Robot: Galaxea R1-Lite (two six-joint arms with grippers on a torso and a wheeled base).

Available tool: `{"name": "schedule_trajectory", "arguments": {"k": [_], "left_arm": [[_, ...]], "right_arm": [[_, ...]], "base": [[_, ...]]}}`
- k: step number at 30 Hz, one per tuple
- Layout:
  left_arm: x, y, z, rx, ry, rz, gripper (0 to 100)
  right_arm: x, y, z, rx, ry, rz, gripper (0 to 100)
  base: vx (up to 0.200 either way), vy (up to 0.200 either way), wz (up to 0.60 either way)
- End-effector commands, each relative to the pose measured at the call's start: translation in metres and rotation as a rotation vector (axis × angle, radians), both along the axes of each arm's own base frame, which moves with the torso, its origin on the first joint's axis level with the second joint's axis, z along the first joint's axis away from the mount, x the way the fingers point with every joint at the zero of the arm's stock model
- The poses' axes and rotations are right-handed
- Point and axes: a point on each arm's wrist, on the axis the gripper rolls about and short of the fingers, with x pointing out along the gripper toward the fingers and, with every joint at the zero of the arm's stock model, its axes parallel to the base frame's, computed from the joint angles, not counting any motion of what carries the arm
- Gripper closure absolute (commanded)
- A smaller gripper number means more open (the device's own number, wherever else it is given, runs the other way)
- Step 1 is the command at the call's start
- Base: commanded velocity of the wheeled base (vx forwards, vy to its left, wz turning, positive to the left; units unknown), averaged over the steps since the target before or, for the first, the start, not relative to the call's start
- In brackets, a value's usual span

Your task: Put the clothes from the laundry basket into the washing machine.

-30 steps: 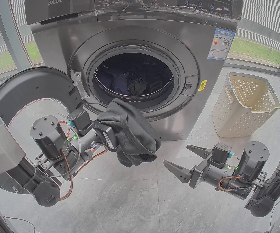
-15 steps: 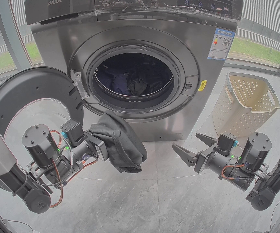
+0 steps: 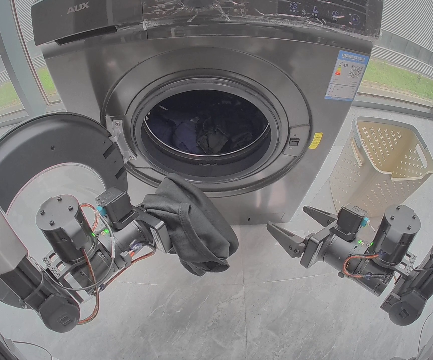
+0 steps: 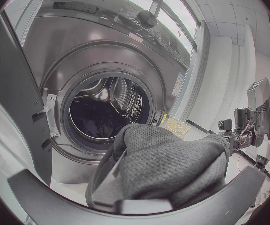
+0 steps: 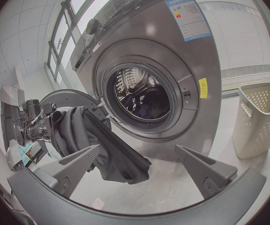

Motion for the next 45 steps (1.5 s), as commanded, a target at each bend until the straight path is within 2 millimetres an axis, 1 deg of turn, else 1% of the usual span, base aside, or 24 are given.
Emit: {"name": "schedule_trajectory", "arguments": {"k": [1,11,12,18,20,23,26,27,28,29,31,34,36,38,40,45], "left_arm": [[-0.001,-0.002,-0.003,0.005,0.006,-0.005,100],[-0.004,-0.008,-0.005,0.01,0.011,-0.029,100],[-0.006,-0.008,-0.008,0.016,0.024,-0.031,100],[-0.008,-0.009,-0.01,0.019,0.031,-0.04,100],[-0.009,-0.01,-0.01,0.02,0.032,-0.044,100],[-0.012,-0.016,-0.01,0.017,0.033,-0.064,100],[-0.011,-0.031,-0.012,-0.006,0.042,-0.078,100],[-0.007,-0.039,-0.008,-0.056,0.046,-0.098,100],[-0.003,-0.044,-0.009,-0.075,0.058,-0.105,100],[0.0,-0.045,-0.011,-0.08,0.064,-0.107,100],[0.011,-0.052,-0.017,-0.068,0.058,-0.107,100],[0.022,-0.058,-0.024,-0.062,0.053,-0.105,100],[0.032,-0.063,-0.024,-0.068,0.039,-0.099,100],[0.044,-0.069,-0.025,-0.088,0.021,-0.092,100],[0.064,-0.071,-0.027,-0.106,-0.004,-0.059,100],[0.095,-0.081,-0.031,-0.142,-0.058,-0.03,100]], "right_arm": [[-0.001,0.0,0.0,0.0,0.0,0.003,0],[-0.007,0.001,0.001,-0.003,-0.001,0.02,0],[-0.011,0.004,-0.001,-0.01,0.009,0.037,0],[-0.015,0.006,-0.002,-0.016,0.014,0.054,0],[-0.019,0.007,-0.004,-0.024,0.024,0.066,0],[-0.025,0.011,-0.004,-0.024,0.023,0.09,0],[-0.029,0.014,-0.003,-0.021,0.022,0.109,0],[-0.03,0.014,-0.002,-0.017,0.019,0.113,0],[-0.03,0.014,-0.001,-0.015,0.017,0.112,0],[-0.03,0.014,-0.001,-0.016,0.018,0.112,0],[-0.031,0.014,0.0,-0.016,0.014,0.113,0],[-0.031,0.013,0.002,-0.011,0.004,0.112,0],[-0.032,0.012,0.006,-0.004,-0.005,0.112,0],[-0.033,0.012,0.008,0.002,-0.013,0.113,0],[-0.034,0.012,0.008,0.002,-0.015,0.115,0],[-0.035,0.013,0.009,0.003,-0.016,0.121,0]], "base": [[0.2,0.0,0.0],[0.2,0.0,0.0],[0.2,0.0,0.0],[0.0,0.0,0.0],[0.0,0.0,0.0],[0.0,0.0,0.0],[0.0,0.0,0.0],[0.0,0.0,0.0],[0.0,0.0,0.0],[0.0,0.0,0.0],[0.0,0.0,0.0],[0.0,0.0,0.0],[0.0,0.0,0.0],[0.0,0.0,0.0],[0.0,0.0,0.0],[0.0,0.0,0.0]]}}
